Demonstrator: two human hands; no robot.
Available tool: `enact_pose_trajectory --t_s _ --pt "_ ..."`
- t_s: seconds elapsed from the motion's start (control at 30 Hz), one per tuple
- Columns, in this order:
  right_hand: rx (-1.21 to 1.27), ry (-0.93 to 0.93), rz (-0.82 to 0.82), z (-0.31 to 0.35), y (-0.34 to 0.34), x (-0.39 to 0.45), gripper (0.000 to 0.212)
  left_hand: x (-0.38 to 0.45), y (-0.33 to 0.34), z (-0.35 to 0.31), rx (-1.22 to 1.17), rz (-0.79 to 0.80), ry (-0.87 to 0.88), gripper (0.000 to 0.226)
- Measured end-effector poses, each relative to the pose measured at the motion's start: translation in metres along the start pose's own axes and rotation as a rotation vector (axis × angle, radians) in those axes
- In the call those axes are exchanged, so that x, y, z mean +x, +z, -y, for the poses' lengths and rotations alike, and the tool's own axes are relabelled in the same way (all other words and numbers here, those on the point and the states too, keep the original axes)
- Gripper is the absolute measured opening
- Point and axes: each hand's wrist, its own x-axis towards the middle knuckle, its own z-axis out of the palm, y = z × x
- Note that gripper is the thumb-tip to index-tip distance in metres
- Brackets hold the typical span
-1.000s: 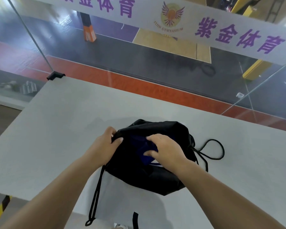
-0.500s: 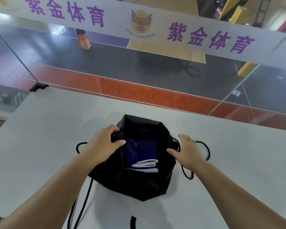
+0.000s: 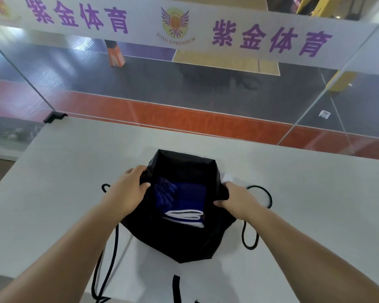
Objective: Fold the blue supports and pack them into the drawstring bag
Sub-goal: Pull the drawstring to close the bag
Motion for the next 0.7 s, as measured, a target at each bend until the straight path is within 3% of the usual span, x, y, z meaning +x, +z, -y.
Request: enact_pose_trajectory --t_s 0.13,0.23,0.33,0.4,0.53,0.6,0.7 --pt "-0.178 -0.053 -0.249 0.006 -0.02 -0.005 0.012 -0.006 -0.011 0.014 0.04 -0.073 -0.047 0.043" --pt "-0.308 -0.019 -0.467 0.01 -0.037 -0.009 0.008 -0.009 -0.024 0.026 0.03 -0.131 -0.083 0.04" --pt "-0.291 -0.13 -0.621 0.02 -0.054 -0.015 0.018 -0.009 -0.039 0.032 -0.022 -0.218 -0.124 0.038" --pt "-0.192 -0.16 -0.587 0.03 -0.065 -0.019 0.018 -0.009 -0.048 0.031 -0.028 -0.25 -0.123 0.032" --pt "-0.059 -0.11 -0.293 0.053 -0.082 -0.031 0.012 -0.011 -0.058 0.024 -0.026 -0.223 -0.103 0.009" --pt "-0.08 -0.099 -0.193 0.062 -0.085 -0.036 0.019 -0.012 -0.058 0.023 -0.034 -0.173 -0.105 0.008" --pt "-0.255 -0.051 -0.217 0.068 -0.084 -0.038 0.02 -0.013 -0.06 0.024 -0.037 -0.132 -0.081 0.013"
